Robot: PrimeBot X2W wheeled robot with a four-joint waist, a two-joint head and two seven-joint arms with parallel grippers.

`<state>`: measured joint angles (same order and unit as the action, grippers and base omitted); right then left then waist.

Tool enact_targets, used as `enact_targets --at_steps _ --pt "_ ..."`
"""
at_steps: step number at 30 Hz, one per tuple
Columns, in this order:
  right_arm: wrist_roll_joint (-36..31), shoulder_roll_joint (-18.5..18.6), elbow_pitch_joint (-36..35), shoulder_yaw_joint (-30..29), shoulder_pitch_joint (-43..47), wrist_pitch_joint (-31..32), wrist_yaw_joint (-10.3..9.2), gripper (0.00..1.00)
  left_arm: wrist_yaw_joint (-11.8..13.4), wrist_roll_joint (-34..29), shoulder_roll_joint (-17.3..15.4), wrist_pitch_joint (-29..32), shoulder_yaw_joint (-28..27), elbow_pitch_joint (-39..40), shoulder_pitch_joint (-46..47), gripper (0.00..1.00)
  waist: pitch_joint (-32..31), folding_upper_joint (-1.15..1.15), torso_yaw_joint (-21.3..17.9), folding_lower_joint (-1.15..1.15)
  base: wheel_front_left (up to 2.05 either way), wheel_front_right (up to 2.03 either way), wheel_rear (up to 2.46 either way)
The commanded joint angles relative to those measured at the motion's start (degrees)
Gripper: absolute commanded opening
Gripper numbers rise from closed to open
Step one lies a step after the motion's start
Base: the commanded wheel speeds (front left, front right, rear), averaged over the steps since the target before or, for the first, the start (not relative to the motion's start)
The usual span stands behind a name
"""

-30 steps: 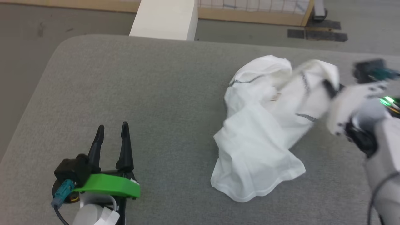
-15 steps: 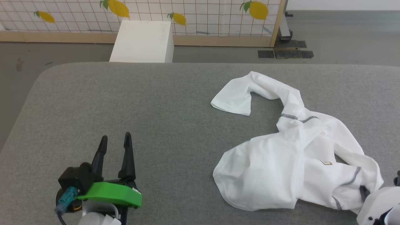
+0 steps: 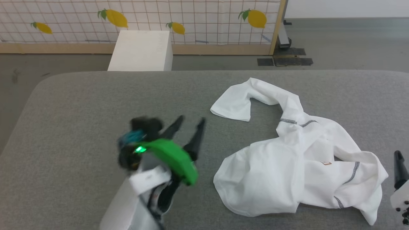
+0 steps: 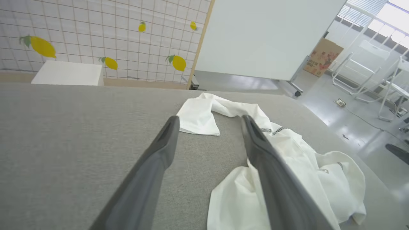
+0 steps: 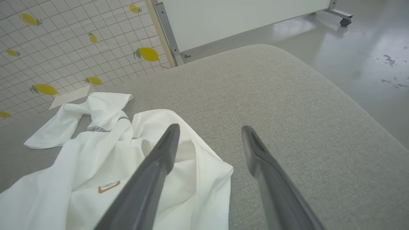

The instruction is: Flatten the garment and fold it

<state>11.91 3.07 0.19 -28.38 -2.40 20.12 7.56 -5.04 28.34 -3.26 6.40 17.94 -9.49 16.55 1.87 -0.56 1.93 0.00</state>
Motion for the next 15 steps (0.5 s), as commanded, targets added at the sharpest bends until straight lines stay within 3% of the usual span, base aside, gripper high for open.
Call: enact_targets --at_steps 1,5,9,15 --pt "-0.6 -0.2 -0.3 0.5 -0.8 0.4 -0.08 1.0 -0.1 2.3 0.3 3.1 2.4 -0.9 2.9 1.0 0.5 0.55 -1.0 0.0 0.0 0.0 0.0" --pt "-0.2 -0.2 0.6 2.5 -1.3 0.7 -0.08 1.0 2.6 7.1 0.4 17.0 13.7 -4.7 10.4 1.0 2.1 0.55 -3.2 0.0 0.0 0.0 0.0" --pt "-0.1 -0.2 1.6 3.9 -1.9 0.0 -0.08 1.0 5.0 8.6 0.4 28.8 21.0 -8.7 15.1 1.0 4.0 0.55 -5.4 0.0 0.0 0.0 0.0" --pt "-0.4 -0.2 2.3 3.4 -2.3 -1.2 -0.08 1.0 6.0 9.7 0.4 34.6 24.4 -11.2 17.2 1.0 6.0 0.55 -7.1 0.0 0.0 0.0 0.0"
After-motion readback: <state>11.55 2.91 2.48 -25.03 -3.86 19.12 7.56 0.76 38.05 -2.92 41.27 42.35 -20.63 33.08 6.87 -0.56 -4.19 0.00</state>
